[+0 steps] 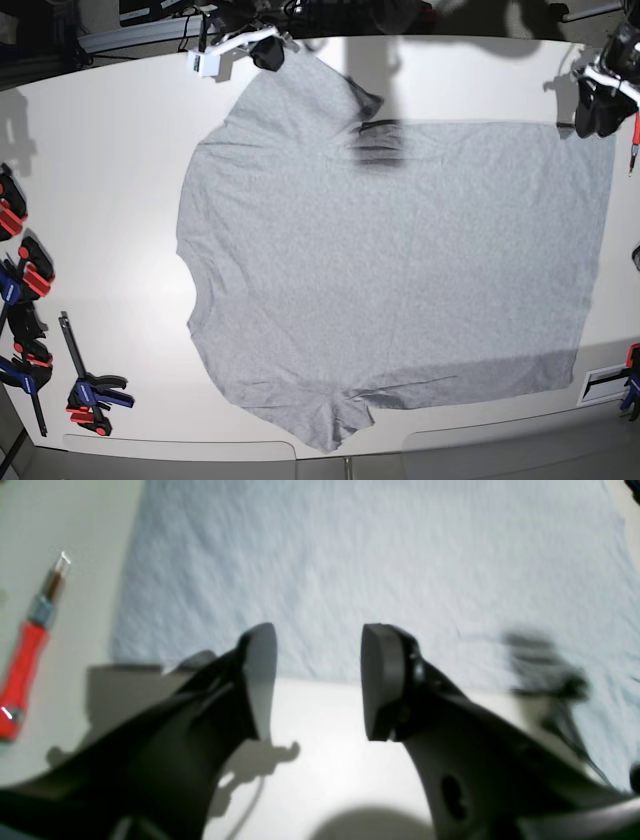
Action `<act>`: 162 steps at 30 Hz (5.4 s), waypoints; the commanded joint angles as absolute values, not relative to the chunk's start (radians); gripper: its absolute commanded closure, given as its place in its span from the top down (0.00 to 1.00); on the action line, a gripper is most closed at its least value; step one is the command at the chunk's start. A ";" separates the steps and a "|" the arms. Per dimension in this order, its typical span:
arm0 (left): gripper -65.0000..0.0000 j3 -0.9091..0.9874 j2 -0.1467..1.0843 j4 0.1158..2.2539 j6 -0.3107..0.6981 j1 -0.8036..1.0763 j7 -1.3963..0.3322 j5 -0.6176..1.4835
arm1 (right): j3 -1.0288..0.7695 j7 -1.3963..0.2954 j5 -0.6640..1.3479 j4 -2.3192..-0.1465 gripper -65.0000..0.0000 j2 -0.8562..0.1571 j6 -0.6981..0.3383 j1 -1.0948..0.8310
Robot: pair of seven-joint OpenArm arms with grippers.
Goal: Fold the T-shirt properly
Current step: 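Move both grippers down toward the shirt's collar-side corners, then grasp the shirt's collar-side corners with both grippers and pull them taut, then lower the right gripper onto the shirt's sleeve edge and grasp it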
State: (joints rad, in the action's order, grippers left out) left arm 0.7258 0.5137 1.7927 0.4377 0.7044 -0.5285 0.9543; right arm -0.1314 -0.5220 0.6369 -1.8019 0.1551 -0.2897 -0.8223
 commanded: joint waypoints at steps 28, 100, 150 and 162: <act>0.41 0.736 0.772 0.686 0.618 0.237 -0.863 1.480 | -0.130 -0.514 0.646 -1.817 0.00 0.157 -0.327 -0.828; 0.00 0.721 0.782 0.805 0.698 0.543 -0.980 1.484 | -0.131 -0.684 0.647 -2.258 0.00 0.157 -0.457 -1.309; 0.00 0.706 0.669 1.032 0.612 0.133 -0.611 1.032 | 0.007 -0.563 0.087 -1.884 0.00 0.157 -0.300 -0.214; 0.00 0.706 0.668 1.032 0.496 0.133 -0.548 0.890 | 0.007 -0.536 0.004 -1.683 0.00 0.157 -0.173 -0.071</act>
State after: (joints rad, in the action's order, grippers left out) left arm 0.6994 0.6376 1.0180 0.4900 0.1410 -0.5751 0.8742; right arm 0.0048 -0.5652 -0.0029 -1.6665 0.1524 -0.1757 -0.0891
